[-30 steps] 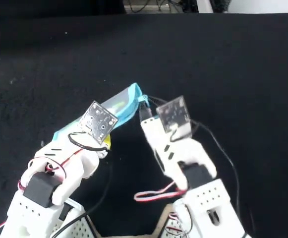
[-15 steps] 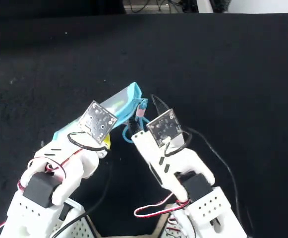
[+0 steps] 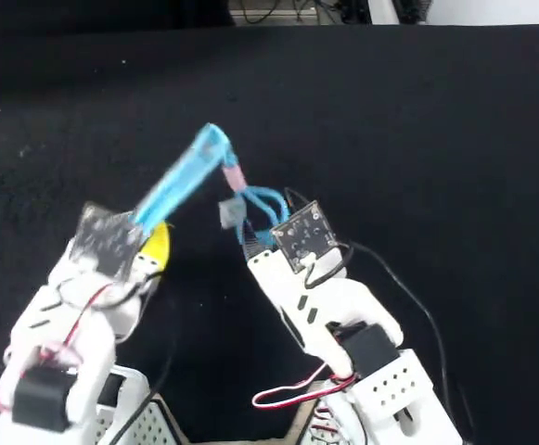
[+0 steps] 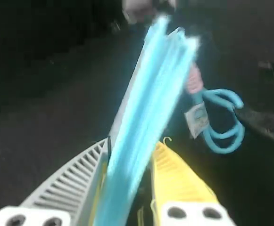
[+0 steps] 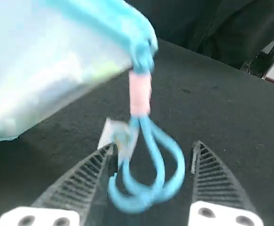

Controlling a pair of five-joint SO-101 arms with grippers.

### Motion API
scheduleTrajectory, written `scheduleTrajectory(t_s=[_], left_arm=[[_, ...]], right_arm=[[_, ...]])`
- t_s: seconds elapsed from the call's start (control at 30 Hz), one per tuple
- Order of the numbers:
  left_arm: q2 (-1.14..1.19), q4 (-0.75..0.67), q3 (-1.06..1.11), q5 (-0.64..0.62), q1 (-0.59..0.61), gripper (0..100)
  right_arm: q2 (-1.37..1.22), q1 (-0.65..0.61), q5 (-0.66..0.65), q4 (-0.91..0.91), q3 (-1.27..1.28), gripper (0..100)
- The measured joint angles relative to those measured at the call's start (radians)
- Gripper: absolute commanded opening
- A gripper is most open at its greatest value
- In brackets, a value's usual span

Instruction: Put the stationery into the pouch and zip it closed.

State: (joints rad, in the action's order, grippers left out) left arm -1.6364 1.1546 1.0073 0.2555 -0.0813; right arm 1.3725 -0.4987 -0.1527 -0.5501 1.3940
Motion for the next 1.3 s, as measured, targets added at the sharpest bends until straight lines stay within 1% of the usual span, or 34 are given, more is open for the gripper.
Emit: scheduleTrajectory(t_s=[0.1, 0.17, 0.23, 0.33, 0.4, 0.53, 0.63, 0.67, 0.73, 0.8, 0.83, 0.87, 0.93, 1.03, 1.13, 1.23, 1.3], left_arm=[[-0.126, -0.037, 0.071, 0.000, 0.021, 14], [-0.169, -0.049, 0.086, 0.000, 0.025, 14], [-0.172, -0.051, 0.086, 0.000, 0.025, 14], [-0.133, -0.061, 0.066, 0.000, 0.025, 14], [-0.091, -0.078, 0.037, 0.000, 0.025, 14], [0.023, -0.164, 0.003, 0.000, 0.025, 14], [0.137, -0.212, -0.008, 0.000, -0.012, 14], [0.176, -0.219, -0.012, 0.000, -0.035, 12], [0.267, -0.241, -0.015, 0.000, -0.080, 3], [0.361, -0.267, -0.021, 0.000, -0.115, 4], [0.400, -0.275, -0.032, 0.000, -0.127, 2], [0.437, -0.281, -0.043, 0.000, -0.137, 3], [0.506, -0.290, -0.071, 0.002, -0.140, 3], [0.537, -0.249, -0.112, 0.002, -0.138, 3], [0.520, -0.173, -0.152, 0.002, -0.138, 3], [0.466, -0.100, -0.203, 0.000, -0.132, 3], [0.445, -0.098, -0.235, -0.003, -0.132, 3]], right_arm=[[0.000, 0.000, 0.000, 0.000, 0.000, 25.0], [0.008, 0.005, 0.000, 0.000, 0.000, 25.0], [0.012, 0.028, 0.000, 0.000, 0.000, 25.0], [0.015, 0.029, 0.000, 0.000, 0.000, 25.0], [0.015, 0.029, 0.000, 0.003, 0.000, 25.0], [0.017, 0.029, 0.000, 0.060, 0.025, 25.0], [0.017, 0.032, 0.000, 0.080, 0.028, 25.0], [0.017, 0.032, 0.000, 0.083, 0.028, 25.0], [0.017, 0.032, 0.000, 0.083, 0.028, 25.0], [0.017, 0.035, 0.000, 0.083, 0.028, 25.0], [0.017, 0.035, 0.000, 0.086, 0.028, 25.0], [0.017, 0.040, 0.000, 0.087, 0.028, 25.0], [0.017, 0.075, 0.000, 0.092, 0.028, 25.0], [0.017, 0.143, 0.008, 0.129, 0.028, 25.0], [0.017, 0.196, 0.064, 0.157, 0.034, 25.0], [0.018, 0.224, 0.097, 0.161, 0.034, 25.0], [0.018, 0.239, 0.103, 0.163, 0.037, 25.0]])
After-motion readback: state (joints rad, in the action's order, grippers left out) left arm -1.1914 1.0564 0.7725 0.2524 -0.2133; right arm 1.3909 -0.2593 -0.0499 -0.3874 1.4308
